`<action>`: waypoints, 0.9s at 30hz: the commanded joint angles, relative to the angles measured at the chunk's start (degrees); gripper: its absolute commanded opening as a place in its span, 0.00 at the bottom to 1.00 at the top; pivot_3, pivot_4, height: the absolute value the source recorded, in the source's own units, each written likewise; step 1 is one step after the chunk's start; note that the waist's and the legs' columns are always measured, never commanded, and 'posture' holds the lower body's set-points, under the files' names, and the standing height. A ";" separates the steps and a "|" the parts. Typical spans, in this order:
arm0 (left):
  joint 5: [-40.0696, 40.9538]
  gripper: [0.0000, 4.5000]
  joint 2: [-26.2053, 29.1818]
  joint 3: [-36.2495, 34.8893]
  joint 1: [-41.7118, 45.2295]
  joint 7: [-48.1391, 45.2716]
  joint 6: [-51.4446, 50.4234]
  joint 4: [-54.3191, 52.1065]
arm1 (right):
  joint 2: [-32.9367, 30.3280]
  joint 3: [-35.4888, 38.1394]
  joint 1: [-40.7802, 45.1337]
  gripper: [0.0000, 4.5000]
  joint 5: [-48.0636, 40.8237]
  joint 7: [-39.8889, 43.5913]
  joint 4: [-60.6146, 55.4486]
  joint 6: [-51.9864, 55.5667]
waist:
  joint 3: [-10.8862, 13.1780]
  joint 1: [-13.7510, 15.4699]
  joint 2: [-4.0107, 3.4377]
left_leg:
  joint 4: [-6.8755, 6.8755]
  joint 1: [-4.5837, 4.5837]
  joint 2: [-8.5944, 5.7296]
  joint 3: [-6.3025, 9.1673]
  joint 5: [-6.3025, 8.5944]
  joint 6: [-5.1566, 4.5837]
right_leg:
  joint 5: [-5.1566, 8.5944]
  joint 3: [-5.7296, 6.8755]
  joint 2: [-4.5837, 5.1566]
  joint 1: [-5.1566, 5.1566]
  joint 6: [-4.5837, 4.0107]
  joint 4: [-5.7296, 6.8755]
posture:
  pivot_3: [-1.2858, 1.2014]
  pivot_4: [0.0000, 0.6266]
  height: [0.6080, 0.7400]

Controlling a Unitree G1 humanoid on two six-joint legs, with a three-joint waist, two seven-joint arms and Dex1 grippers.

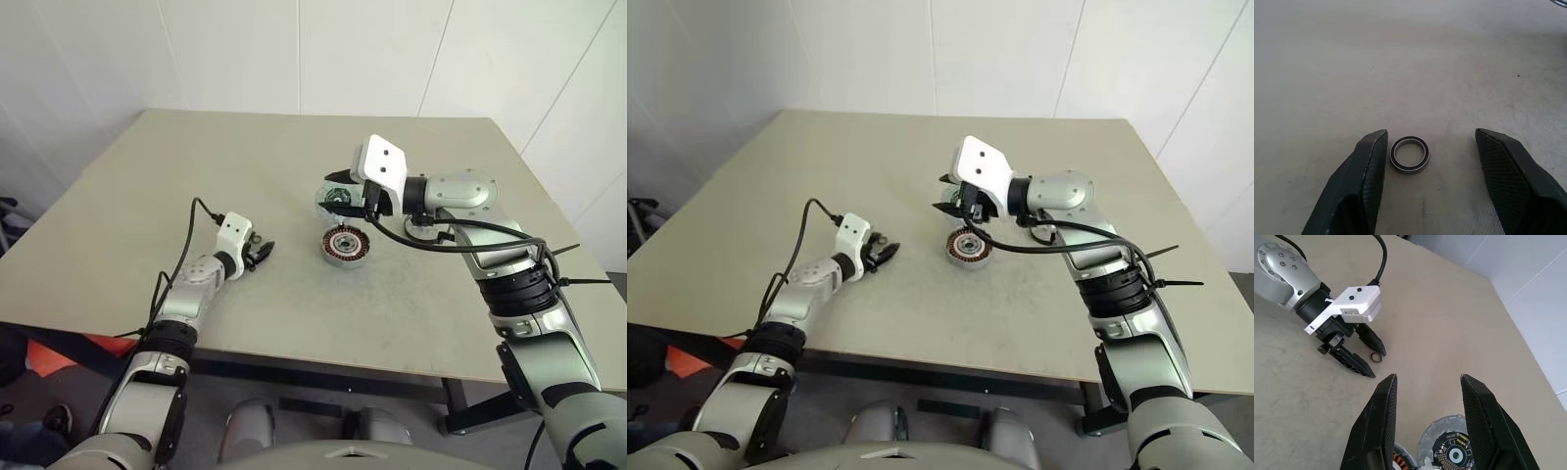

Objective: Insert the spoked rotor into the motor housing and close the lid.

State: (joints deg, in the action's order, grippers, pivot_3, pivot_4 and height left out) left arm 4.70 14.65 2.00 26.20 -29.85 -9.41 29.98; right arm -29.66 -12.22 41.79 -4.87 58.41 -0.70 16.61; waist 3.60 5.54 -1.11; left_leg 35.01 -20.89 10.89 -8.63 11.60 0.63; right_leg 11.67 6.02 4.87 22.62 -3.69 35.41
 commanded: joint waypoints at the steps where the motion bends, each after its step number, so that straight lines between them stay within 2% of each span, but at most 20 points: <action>1: -1.29 0.40 1.54 0.19 -1.65 0.64 -1.93 0.17 | 0.02 1.72 1.99 0.52 -1.08 -0.76 -0.18 -0.93 | 0.00 -0.09 0.00 | -0.01 0.00 0.00 0.00 0.00 0.00 | 0.00 0.00 0.00 0.00 0.00 0.00 | 0.52 0.00 1.00; 3: -1.21 0.27 1.60 0.12 -1.69 1.10 -1.91 0.02 | 0.04 1.69 2.06 0.52 -0.94 -0.90 0.05 -1.11 | 0.00 -0.14 0.00 | -0.04 0.03 0.02 0.00 -0.01 0.02 | 0.00 0.00 -0.01 0.00 0.00 0.00 | 0.52 0.00 1.00; 4: -0.87 0.27 1.60 -0.10 -1.56 1.10 -1.86 0.00 | 0.04 1.63 2.11 0.52 -0.78 -1.03 0.24 -1.30 | 0.00 -0.17 0.00 | -0.05 0.05 0.03 0.00 -0.03 0.05 | 0.00 0.00 -0.02 0.00 0.00 0.00 | 0.52 0.00 1.00; 7: -0.75 0.16 1.80 -0.17 -1.32 1.21 -1.76 -0.11 | 0.06 1.53 2.17 0.52 -0.71 -1.26 0.50 -1.56 | -0.01 -0.22 0.00 | -0.07 0.12 0.03 -0.01 -0.06 0.09 | 0.00 0.00 -0.03 -0.01 0.00 0.01 | 0.52 0.00 1.00; 17: 0.25 0.16 0.78 -0.60 1.10 1.30 -0.22 -1.70 | -0.07 0.87 1.93 0.52 0.01 -1.69 1.55 -2.92 | -0.01 -0.07 0.01 | -0.09 0.10 0.01 0.00 -0.06 0.09 | 0.00 0.00 -0.02 0.07 0.00 0.00 | 0.52 0.00 1.00; 23: 8.52 0.16 -2.50 -2.78 5.50 -3.57 -5.71 -8.97 | -0.33 0.73 1.27 0.52 0.62 -2.03 1.68 -3.30 | 0.01 0.59 0.02 | -0.08 -0.20 0.00 0.01 -0.04 0.05 | -0.02 0.02 0.00 0.37 -0.03 -0.01 | 0.52 0.00 1.00; 25: 10.51 0.16 -3.33 -1.89 7.88 -6.80 -7.73 -10.40 | -0.59 0.83 1.05 0.52 1.11 -2.43 1.92 -3.54 | 0.02 0.90 0.04 | -0.07 -0.26 -0.01 0.01 -0.02 0.01 | -0.22 0.03 0.02 0.40 -0.39 -0.02 | 0.52 0.00 1.00; 27: 11.36 0.16 -3.76 -1.35 9.45 -8.68 -8.93 -10.53 | -0.70 0.84 0.97 0.52 1.56 -2.76 2.16 -3.74 | 0.02 1.03 0.04 | -0.07 -0.27 -0.01 0.01 -0.01 0.00 | -0.23 0.03 0.01 0.40 -0.40 -0.06 | 0.52 0.00 1.00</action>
State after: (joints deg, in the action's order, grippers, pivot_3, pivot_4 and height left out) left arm 14.36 10.95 0.48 33.96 -36.65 -17.61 21.96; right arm -29.75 -12.18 42.06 -3.57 56.43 1.77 13.96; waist 3.61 6.57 -1.07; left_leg 34.94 -21.15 10.87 -8.63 11.60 0.62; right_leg 11.44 6.04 4.88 23.02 -4.09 35.34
